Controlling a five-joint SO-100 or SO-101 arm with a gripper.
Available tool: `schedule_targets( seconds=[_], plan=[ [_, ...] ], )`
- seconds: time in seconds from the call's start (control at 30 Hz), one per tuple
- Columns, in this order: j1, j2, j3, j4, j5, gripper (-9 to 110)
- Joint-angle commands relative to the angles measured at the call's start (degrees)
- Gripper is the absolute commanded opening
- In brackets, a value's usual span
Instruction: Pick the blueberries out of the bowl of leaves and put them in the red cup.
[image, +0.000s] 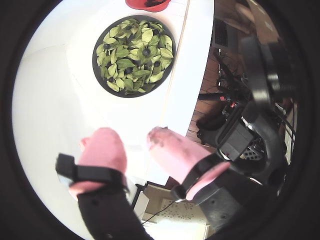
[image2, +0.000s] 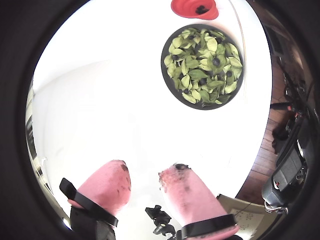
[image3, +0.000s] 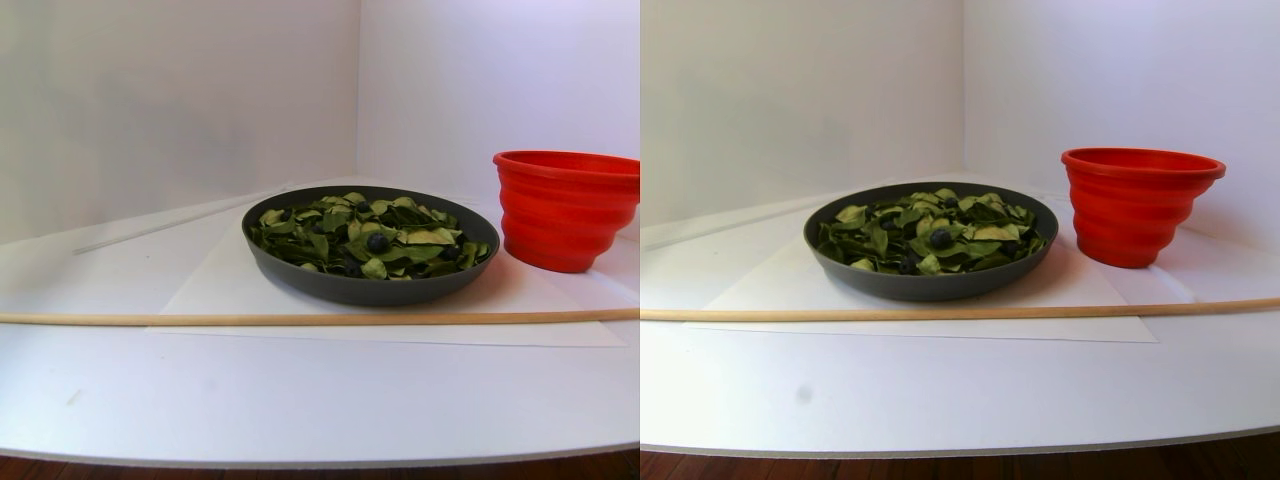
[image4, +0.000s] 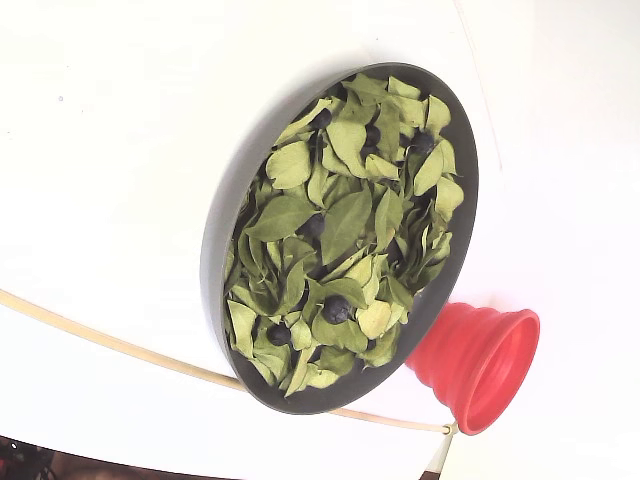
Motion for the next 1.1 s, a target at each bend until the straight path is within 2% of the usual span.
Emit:
schedule_targets(
  seconds=[0.0,0.5,0.73,1.07],
  plan=[
    [0.18,-0.53,-0.53,0.18,-0.26,11],
    [0.18,0.0,-0.53,0.18,-0.18,11],
    [-3.16,-0.44,-0.53,0.18,-0.35,11],
    [0.79,-0.62,-0.44,0.09,-0.35,11]
  ],
)
